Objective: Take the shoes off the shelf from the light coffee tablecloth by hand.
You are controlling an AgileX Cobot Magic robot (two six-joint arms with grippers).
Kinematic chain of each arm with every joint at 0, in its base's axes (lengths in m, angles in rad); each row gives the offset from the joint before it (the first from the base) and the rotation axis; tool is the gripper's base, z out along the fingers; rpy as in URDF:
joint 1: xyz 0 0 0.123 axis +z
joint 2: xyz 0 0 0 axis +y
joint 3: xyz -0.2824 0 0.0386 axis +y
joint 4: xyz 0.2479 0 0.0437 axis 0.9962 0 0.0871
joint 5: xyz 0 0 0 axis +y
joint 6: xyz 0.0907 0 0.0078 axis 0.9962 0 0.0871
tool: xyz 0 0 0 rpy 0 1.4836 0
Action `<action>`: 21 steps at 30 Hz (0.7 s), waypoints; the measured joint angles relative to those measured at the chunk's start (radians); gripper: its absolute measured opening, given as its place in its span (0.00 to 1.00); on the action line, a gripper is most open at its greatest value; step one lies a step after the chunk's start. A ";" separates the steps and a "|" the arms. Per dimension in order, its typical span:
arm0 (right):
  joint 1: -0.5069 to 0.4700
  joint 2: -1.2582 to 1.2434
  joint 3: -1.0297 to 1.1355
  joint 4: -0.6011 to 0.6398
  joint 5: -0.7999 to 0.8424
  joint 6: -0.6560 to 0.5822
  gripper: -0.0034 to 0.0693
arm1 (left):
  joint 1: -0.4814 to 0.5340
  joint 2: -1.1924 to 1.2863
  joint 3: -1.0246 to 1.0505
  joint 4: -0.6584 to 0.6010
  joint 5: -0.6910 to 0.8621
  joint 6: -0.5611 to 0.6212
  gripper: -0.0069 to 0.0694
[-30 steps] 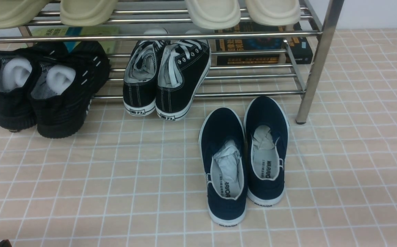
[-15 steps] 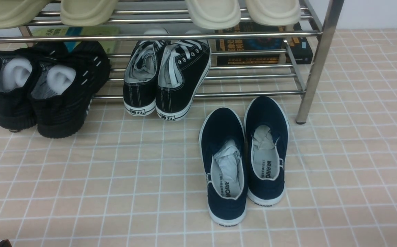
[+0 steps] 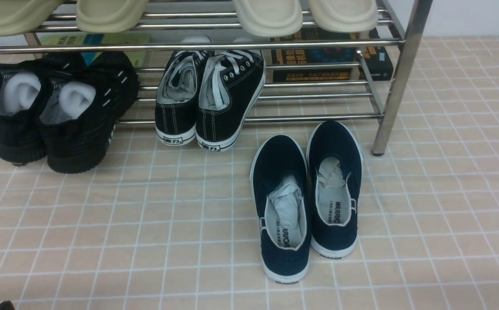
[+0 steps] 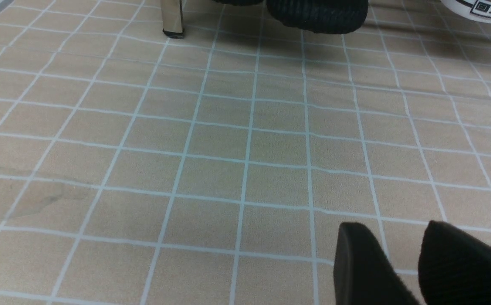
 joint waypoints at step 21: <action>-0.001 0.000 -0.001 -0.046 0.008 0.105 0.12 | 0.000 0.000 0.000 0.000 0.000 0.000 0.41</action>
